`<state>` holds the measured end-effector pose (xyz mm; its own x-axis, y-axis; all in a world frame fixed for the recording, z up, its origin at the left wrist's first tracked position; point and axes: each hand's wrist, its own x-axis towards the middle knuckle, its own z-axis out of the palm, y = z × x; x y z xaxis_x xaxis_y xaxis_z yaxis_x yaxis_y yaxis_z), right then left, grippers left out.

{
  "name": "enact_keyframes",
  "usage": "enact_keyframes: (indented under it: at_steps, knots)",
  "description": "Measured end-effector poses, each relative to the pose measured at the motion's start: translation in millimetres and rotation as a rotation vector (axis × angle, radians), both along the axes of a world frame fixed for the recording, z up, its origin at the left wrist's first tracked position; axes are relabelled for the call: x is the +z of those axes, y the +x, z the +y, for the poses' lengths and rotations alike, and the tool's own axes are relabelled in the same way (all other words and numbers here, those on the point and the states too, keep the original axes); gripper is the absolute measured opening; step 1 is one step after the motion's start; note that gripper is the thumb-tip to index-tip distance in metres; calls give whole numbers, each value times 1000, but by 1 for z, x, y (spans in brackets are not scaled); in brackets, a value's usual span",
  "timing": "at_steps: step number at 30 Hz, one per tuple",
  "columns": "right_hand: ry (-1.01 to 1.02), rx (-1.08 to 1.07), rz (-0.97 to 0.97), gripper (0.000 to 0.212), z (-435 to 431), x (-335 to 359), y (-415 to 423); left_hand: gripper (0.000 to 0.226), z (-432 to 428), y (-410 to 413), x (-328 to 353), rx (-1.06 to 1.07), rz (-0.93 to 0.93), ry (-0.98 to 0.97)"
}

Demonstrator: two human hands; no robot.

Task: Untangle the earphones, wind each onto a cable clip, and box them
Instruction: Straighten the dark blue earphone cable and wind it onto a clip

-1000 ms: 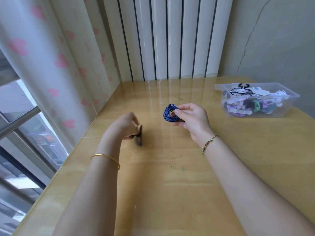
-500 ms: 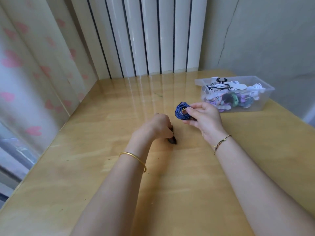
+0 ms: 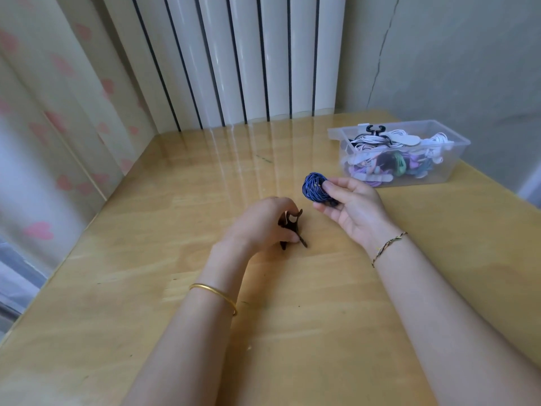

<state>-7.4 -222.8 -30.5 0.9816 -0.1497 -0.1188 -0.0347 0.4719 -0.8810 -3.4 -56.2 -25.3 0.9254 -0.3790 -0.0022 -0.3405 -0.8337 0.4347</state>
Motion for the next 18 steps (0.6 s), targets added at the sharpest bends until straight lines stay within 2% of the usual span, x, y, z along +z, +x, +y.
enact_keyframes:
  at_steps: [6, 11, 14, 18]
  knots:
    - [14, 9, 10, 6, -3, -2, -1, 36, 1, -2, -10, -4, -58, -67]
    - [19, 41, -22, 6, -8, -3, -4, 22, 1, 0, -13, 80, -34, -355]
    - [-43, 93, -72, 5, -10, -4, -6, 16, -1, -2, -7, 118, 54, -577]
    - [-166, 180, -160, 5, -7, -2, -9, 12, -5, -2, 0, 110, 132, -649]
